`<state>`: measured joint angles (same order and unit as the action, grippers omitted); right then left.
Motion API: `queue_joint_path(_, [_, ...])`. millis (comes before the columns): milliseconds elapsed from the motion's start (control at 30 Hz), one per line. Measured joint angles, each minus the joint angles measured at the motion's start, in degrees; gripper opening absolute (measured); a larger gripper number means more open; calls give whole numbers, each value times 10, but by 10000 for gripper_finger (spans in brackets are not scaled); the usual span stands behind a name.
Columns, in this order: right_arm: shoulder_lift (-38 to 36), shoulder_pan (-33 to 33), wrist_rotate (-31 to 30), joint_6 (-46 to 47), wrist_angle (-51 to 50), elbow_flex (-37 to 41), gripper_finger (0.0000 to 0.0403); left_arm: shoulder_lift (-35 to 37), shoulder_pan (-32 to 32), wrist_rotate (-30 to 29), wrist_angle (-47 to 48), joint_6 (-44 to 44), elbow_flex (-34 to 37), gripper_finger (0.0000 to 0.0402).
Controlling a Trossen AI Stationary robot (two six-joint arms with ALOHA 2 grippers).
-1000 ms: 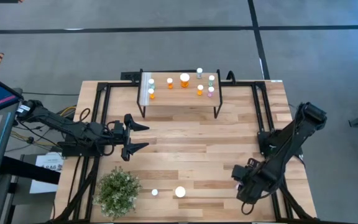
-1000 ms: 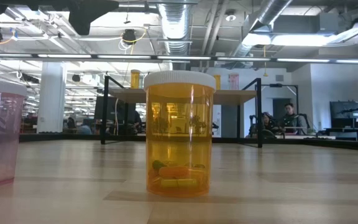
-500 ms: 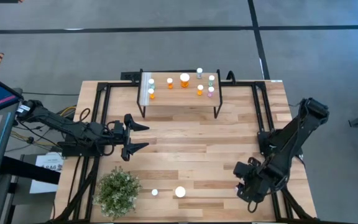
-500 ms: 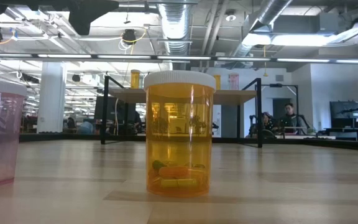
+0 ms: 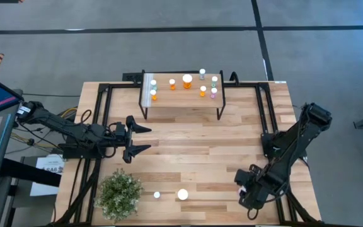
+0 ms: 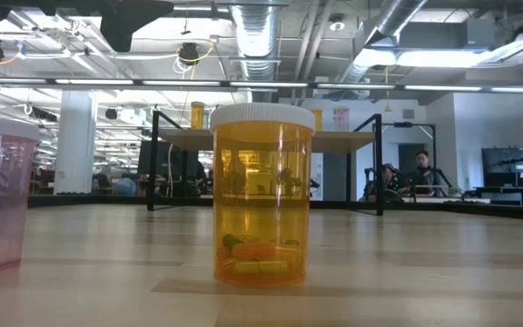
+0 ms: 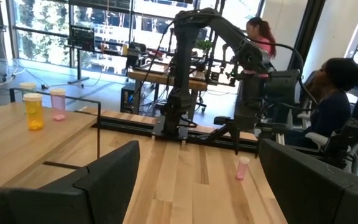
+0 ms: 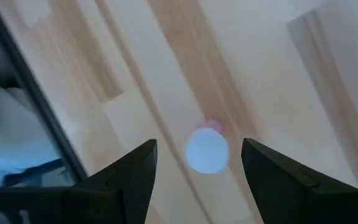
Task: Pick and place medicine bottles onto shelf by color
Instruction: Put the small right violet bottle on the shelf
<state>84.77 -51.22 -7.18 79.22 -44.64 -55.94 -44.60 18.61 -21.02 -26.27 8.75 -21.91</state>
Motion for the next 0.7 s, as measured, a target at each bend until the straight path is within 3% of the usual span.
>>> queue_joint_path(700, [57, 11, 46, -17, -2, 0, 255, 0, 0, 12, 0, -4, 0, 318])
